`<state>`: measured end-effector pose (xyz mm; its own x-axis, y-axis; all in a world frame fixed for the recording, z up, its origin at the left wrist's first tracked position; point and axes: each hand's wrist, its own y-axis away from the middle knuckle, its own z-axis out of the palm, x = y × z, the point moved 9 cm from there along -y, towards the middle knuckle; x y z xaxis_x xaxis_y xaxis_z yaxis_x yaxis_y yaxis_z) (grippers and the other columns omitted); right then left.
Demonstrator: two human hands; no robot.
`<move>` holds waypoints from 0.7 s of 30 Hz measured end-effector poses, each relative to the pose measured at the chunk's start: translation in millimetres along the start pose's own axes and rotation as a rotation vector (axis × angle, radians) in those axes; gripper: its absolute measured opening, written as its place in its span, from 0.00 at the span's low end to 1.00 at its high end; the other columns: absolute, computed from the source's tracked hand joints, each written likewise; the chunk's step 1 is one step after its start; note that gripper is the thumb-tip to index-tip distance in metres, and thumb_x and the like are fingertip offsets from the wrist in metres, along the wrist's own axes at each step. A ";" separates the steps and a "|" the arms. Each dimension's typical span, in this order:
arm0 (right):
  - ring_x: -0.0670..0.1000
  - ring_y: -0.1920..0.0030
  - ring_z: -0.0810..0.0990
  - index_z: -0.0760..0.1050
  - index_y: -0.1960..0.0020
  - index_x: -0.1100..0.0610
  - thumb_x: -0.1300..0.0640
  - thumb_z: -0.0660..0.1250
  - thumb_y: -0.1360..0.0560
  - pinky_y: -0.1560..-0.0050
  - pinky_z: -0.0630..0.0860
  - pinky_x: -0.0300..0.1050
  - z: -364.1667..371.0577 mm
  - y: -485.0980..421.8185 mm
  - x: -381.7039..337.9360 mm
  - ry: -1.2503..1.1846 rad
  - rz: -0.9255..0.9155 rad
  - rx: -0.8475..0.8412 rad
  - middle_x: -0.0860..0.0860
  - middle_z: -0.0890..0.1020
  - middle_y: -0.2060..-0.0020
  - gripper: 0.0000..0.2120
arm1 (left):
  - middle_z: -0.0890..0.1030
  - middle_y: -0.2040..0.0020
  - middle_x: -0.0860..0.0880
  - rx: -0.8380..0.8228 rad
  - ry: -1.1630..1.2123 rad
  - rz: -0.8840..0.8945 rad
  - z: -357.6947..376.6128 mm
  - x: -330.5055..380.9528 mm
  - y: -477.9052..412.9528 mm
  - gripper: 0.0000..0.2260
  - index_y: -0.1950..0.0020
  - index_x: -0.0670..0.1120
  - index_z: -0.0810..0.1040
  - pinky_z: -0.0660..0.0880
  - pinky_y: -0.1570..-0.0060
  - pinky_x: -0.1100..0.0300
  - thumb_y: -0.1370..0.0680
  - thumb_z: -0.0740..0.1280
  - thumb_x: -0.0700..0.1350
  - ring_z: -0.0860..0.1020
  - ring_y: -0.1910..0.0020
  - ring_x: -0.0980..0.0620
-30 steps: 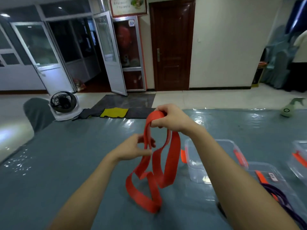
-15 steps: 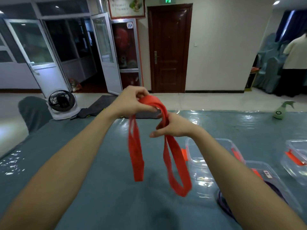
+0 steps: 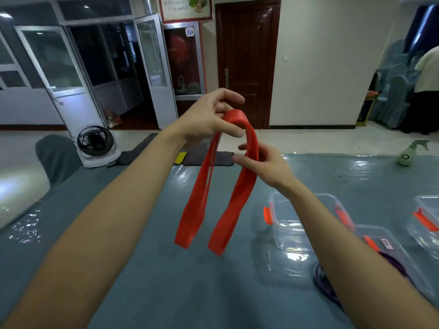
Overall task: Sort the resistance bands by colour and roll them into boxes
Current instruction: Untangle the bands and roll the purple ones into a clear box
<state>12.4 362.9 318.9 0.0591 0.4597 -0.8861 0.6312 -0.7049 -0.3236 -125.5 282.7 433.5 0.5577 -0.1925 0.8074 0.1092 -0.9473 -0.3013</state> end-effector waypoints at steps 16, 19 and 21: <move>0.52 0.60 0.81 0.82 0.48 0.56 0.66 0.74 0.29 0.51 0.82 0.53 -113.0 129.7 120.4 0.092 0.208 0.109 0.57 0.85 0.60 0.11 | 0.83 0.46 0.42 0.156 0.320 0.144 148.8 71.8 -34.6 0.20 0.39 0.48 0.82 0.85 0.40 0.47 0.29 0.81 0.39 0.87 0.45 0.44; 0.45 0.67 0.78 0.81 0.53 0.53 0.57 0.75 0.34 0.60 0.76 0.44 -193.4 140.9 131.8 0.188 0.283 -0.001 0.48 0.82 0.66 0.10 | 0.85 0.55 0.49 0.283 0.462 0.055 146.1 23.0 -24.0 0.20 0.37 0.45 0.78 0.82 0.55 0.63 0.28 0.74 0.35 0.85 0.59 0.54; 0.44 0.68 0.77 0.81 0.54 0.53 0.50 0.72 0.38 0.63 0.75 0.41 -228.7 145.8 138.7 0.354 0.281 -0.161 0.50 0.82 0.66 0.14 | 0.85 0.57 0.49 0.319 0.537 -0.042 167.4 -16.9 -9.2 0.20 0.35 0.44 0.76 0.77 0.64 0.70 0.26 0.69 0.32 0.83 0.65 0.58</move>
<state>289.5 447.4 224.7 0.4862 0.4390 -0.7556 0.6637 -0.7480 -0.0075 1.8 337.6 337.8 0.0656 -0.3368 0.9393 0.4089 -0.8495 -0.3332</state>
